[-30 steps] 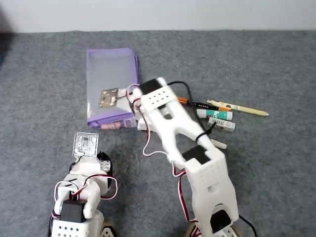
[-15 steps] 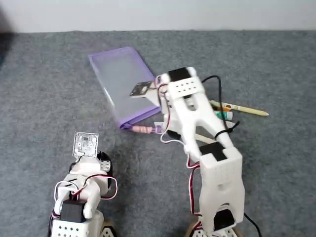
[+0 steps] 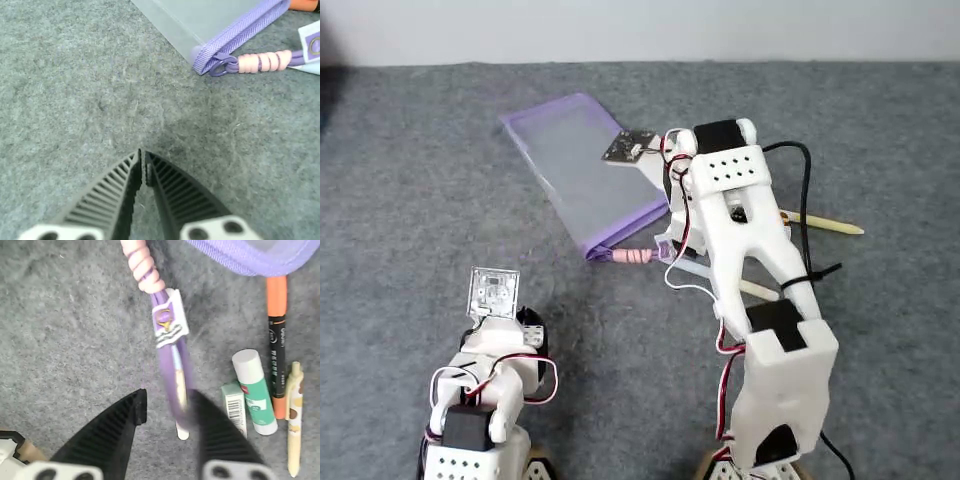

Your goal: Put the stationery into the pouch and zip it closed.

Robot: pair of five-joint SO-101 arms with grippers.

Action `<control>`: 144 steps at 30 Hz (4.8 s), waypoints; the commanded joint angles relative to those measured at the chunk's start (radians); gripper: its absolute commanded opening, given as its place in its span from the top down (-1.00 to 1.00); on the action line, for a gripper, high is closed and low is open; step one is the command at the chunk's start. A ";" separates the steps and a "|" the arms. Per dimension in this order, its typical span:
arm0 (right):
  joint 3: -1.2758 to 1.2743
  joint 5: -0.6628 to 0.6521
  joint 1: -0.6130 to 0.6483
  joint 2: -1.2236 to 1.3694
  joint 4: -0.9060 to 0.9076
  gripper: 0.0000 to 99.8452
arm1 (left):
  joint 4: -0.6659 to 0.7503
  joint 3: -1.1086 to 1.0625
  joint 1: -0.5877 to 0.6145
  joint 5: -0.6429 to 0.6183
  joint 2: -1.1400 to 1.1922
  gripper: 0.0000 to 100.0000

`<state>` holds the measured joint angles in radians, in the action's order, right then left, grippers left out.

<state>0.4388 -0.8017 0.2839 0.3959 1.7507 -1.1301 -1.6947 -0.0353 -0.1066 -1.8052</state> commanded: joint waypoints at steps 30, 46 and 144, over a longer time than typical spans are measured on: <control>0.364 -0.141 0.229 0.371 0.018 0.46 | 0.021 0.010 0.008 0.005 -0.002 0.97; 0.413 -0.209 0.274 0.441 0.010 0.46 | 0.021 0.010 0.008 0.005 -0.002 0.97; 0.483 0.153 0.380 0.151 0.044 0.98 | 0.021 0.010 0.008 0.005 -0.002 0.97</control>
<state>0.8991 -0.6651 0.6322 0.6567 1.7538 -1.1301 -1.6947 -0.0353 -0.1066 -1.8052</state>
